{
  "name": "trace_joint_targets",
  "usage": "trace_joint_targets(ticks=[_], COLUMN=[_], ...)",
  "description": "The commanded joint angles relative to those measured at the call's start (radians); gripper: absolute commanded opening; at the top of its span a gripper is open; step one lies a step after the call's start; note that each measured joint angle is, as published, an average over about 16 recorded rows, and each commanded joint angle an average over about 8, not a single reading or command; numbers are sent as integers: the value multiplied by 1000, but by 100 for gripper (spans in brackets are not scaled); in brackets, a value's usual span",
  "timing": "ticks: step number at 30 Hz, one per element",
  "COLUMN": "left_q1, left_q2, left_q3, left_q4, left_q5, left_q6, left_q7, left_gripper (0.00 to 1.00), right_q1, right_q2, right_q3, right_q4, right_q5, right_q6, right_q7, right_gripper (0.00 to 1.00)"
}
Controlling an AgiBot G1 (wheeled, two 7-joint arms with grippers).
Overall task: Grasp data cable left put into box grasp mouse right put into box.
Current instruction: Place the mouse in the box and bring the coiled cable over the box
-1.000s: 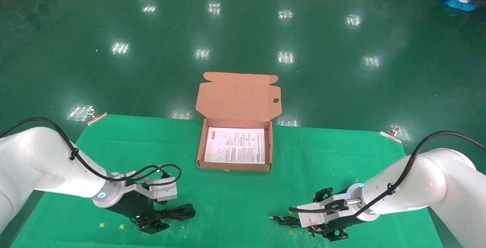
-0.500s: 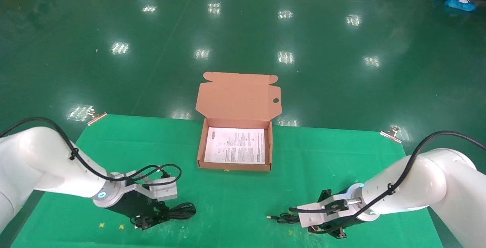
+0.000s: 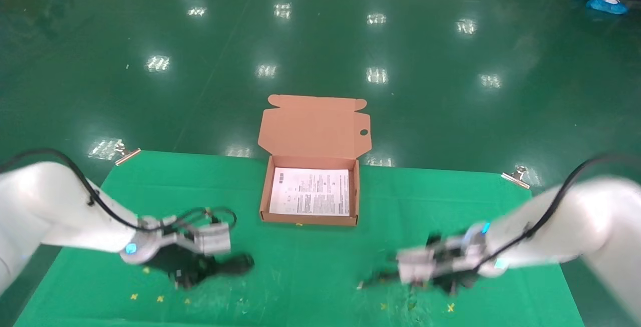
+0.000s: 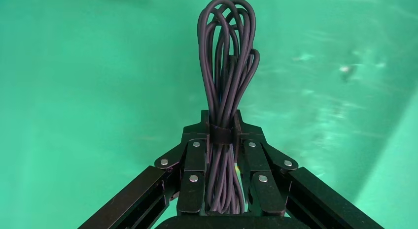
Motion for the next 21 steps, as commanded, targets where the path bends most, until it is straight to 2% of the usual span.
trace_joint_targets(ticks=[1, 7, 11, 16, 21], left_q1=[-5, -43, -56, -60, -64], left_q2=[-13, -80, -119, -149, -154], left_q3=[-2, -13, -16, -12, -7], left_q4=[-26, -170, -293, -450, -566], left_q5=[1, 18, 38, 87, 157], left_q6=[-14, -29, -34, -54, -96], left_q7=[2, -58, -101, -160, -222], left_gripper=[0, 0, 0, 0, 0], right_q1=[26, 109, 160, 219, 271], right_q2=[19, 59, 57, 17, -48], right_q3=[12, 48, 70, 95, 116], right_q4=[18, 89, 114, 104, 41], right_q5=[1, -29, -44, -34, -4], right_q6=[-2, 22, 54, 108, 174], right_q7=[10, 57, 68, 42, -25], right_gripper=[0, 0, 0, 0, 0])
